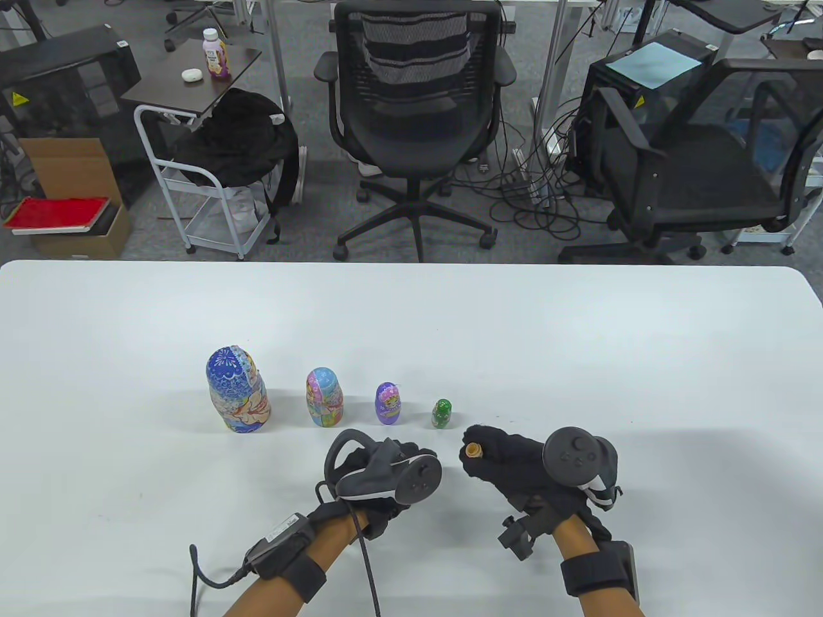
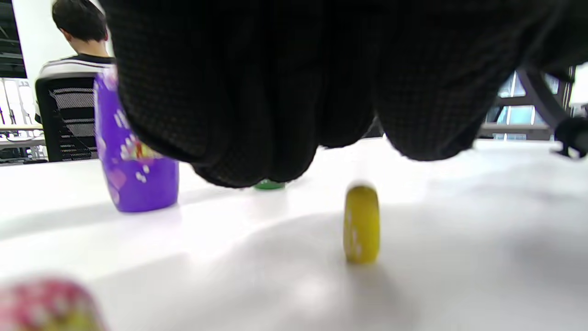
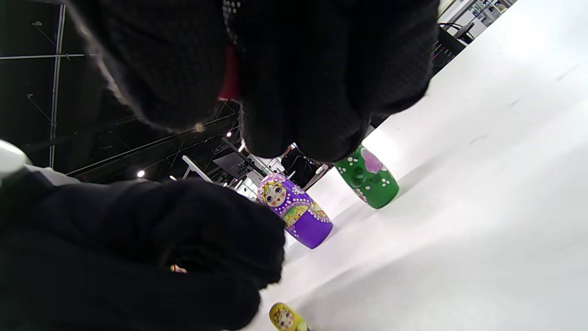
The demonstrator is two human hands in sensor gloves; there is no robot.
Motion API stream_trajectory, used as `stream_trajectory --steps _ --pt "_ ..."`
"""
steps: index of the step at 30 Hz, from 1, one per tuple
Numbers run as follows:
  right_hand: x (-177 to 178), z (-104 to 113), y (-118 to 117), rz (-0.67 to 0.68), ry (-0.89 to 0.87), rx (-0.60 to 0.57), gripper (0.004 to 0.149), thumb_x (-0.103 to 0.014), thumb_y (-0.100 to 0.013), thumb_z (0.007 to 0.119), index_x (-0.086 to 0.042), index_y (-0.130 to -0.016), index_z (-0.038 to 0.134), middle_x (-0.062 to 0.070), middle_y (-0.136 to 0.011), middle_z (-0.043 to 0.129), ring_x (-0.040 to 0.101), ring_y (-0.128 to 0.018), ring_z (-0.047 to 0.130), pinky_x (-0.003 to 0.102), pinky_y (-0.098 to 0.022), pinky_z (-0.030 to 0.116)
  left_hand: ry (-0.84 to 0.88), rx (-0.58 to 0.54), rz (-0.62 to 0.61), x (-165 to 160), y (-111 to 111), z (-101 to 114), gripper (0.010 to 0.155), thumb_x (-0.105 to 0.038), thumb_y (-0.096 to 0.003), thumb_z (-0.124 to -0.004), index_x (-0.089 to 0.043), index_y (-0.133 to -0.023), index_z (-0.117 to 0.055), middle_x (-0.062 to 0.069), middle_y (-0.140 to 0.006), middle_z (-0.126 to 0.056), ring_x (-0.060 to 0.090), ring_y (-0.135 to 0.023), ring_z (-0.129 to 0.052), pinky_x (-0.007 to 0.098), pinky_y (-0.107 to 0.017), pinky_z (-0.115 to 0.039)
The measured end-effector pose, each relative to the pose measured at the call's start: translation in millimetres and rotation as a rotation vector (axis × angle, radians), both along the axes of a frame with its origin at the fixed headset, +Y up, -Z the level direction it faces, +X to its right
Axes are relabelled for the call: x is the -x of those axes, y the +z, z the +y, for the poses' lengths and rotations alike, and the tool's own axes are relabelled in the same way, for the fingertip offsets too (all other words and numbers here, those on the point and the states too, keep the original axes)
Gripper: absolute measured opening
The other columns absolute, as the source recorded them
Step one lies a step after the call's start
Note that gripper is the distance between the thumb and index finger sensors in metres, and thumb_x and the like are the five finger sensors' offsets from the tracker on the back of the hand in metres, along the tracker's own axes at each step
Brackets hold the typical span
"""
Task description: Separate nested Russian dolls into individual dolls
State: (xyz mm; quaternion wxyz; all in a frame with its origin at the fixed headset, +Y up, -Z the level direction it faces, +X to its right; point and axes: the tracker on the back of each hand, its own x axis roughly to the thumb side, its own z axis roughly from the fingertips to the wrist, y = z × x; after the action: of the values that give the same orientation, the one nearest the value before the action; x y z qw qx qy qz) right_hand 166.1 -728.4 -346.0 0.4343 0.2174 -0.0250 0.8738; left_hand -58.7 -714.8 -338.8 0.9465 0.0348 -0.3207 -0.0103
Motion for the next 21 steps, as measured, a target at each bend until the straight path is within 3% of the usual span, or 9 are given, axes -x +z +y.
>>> stream_trajectory --steps 4,7,13,17,21 --pt "1.8 -0.3 0.4 0.007 -0.006 0.001 0.061 -0.035 -0.039 0.092 -0.003 -0.090 0.081 0.013 -0.071 0.105 0.031 -0.065 0.105 0.045 -0.055 0.085 -0.029 -0.069 0.030 18.0 6.2 16.2 0.051 -0.051 -0.0451 -0.088 -0.024 -0.088 -0.085 0.006 -0.082 -0.099 0.027 -0.065 -0.106 0.035 -0.046 -0.094" --pt "4.4 -1.7 0.5 0.017 -0.009 0.008 0.061 -0.035 -0.039 0.093 -0.002 -0.090 0.080 0.013 -0.070 0.105 0.031 -0.065 0.105 0.045 -0.055 0.085 -0.175 -0.096 0.072 36.8 6.5 10.3 0.056 -0.055 -0.0437 -0.087 -0.024 -0.090 -0.084 0.006 -0.084 -0.098 0.027 -0.066 -0.106 0.034 -0.047 -0.094" --pt "9.7 -3.5 1.7 0.039 0.004 0.012 0.061 -0.035 -0.039 0.093 -0.003 -0.090 0.080 0.013 -0.070 0.105 0.030 -0.065 0.105 0.045 -0.055 0.085 -0.150 0.055 0.093 57.4 10.4 -16.5 0.067 -0.058 -0.0396 -0.089 -0.022 -0.095 -0.081 0.006 -0.084 -0.098 0.027 -0.066 -0.106 0.034 -0.047 -0.095" --pt "12.3 -4.6 2.4 0.050 0.009 0.014 0.061 -0.035 -0.039 0.093 -0.003 -0.090 0.080 0.013 -0.070 0.105 0.031 -0.065 0.105 0.045 -0.055 0.086 -0.147 0.040 0.071 55.7 13.0 -28.2 0.048 -0.045 -0.0432 -0.092 -0.023 -0.086 -0.087 0.003 -0.076 -0.102 0.022 -0.060 -0.110 0.030 -0.043 -0.098" --pt "14.1 -5.5 2.9 0.058 0.013 0.016 0.061 -0.035 -0.039 0.093 -0.002 -0.089 0.081 0.013 -0.070 0.106 0.030 -0.065 0.105 0.045 -0.055 0.086 -0.100 0.011 0.060 53.8 13.3 -24.4 0.046 -0.043 -0.0435 -0.092 -0.023 -0.085 -0.088 0.004 -0.075 -0.103 0.022 -0.059 -0.110 0.030 -0.043 -0.099"
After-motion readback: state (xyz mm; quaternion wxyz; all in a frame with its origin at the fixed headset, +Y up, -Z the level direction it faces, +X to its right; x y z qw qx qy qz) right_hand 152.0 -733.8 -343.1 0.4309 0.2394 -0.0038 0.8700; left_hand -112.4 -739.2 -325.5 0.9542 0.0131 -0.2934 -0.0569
